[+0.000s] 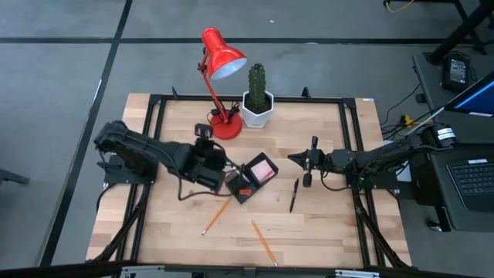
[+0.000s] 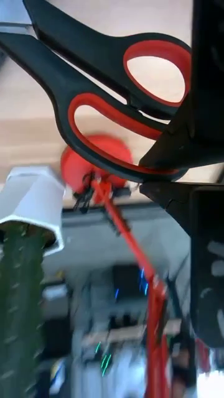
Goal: Pick and place office supplies into organizer
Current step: Put the scissors into the black desk organizer
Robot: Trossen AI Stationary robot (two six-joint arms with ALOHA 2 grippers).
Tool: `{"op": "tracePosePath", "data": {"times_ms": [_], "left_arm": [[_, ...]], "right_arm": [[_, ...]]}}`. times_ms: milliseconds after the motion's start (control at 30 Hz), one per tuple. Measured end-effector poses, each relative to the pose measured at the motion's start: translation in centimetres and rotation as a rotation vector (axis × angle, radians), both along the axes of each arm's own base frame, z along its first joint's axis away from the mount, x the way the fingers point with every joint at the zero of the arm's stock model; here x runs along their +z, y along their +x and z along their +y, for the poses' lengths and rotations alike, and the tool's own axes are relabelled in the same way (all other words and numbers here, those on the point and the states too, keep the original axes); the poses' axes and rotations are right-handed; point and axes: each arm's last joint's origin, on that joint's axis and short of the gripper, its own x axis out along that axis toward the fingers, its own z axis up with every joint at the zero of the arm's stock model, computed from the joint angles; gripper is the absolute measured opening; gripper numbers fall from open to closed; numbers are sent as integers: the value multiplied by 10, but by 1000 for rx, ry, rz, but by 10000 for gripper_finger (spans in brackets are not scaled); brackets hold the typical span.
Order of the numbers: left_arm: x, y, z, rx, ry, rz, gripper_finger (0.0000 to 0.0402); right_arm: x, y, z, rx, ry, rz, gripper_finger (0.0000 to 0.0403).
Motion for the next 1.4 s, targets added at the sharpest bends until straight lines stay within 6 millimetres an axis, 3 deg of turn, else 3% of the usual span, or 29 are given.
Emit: {"op": "tracePosePath", "data": {"times_ms": [200,433,833,1400], "left_arm": [[-19,18,-13,-117,287,119,12],[-22,25,-20,-199,588,197,14],[-22,20,-37,-283,671,232,12],[-70,13,-42,-354,782,385,12]], "right_arm": [[0,0,0,0,0,0,20],[0,0,0,0,0,0,20],[0,0,0,0,0,3,20],[0,0,0,0,0,3,20]]}}
